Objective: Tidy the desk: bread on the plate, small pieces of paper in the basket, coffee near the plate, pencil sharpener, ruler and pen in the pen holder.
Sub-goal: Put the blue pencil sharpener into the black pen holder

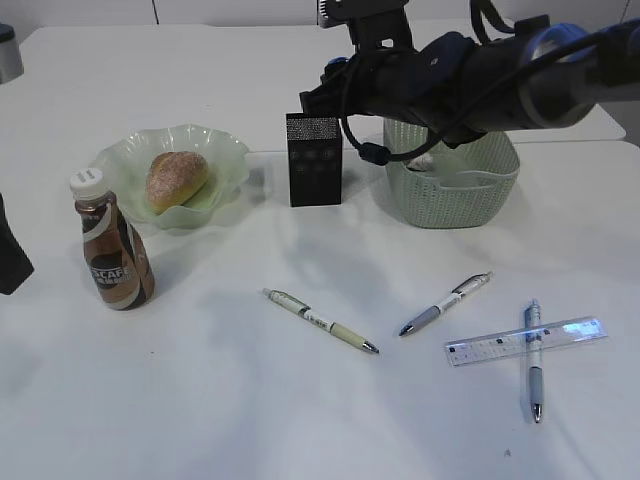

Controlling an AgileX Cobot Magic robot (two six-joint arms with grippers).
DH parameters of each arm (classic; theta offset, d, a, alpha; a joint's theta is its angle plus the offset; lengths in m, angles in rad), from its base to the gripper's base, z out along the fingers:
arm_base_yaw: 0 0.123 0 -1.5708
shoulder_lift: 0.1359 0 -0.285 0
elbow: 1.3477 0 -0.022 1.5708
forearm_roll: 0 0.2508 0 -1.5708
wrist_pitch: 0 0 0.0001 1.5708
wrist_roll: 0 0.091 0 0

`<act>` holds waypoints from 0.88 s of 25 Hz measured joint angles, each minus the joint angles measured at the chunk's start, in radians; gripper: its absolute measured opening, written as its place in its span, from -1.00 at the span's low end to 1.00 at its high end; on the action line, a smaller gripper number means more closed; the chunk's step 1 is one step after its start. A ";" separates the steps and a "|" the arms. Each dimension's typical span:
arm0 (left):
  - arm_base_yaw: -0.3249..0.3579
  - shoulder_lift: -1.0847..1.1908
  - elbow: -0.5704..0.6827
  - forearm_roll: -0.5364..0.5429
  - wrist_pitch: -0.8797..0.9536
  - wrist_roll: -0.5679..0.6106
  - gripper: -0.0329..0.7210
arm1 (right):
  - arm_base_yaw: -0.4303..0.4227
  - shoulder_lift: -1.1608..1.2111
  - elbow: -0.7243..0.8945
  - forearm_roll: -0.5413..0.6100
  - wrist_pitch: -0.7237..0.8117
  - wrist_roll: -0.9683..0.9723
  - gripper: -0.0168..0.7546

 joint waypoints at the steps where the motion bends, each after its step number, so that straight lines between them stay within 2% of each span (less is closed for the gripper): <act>1: 0.000 0.000 0.000 0.000 0.000 0.000 -0.25 | 0.000 0.008 -0.010 -0.002 0.002 0.000 -0.07; 8: 0.000 0.000 0.000 0.000 -0.002 0.000 -0.25 | 0.000 0.091 -0.111 -0.011 0.031 0.000 -0.07; 22: 0.000 0.000 0.000 0.000 -0.013 0.000 -0.25 | 0.000 0.184 -0.186 -0.018 0.046 0.000 -0.07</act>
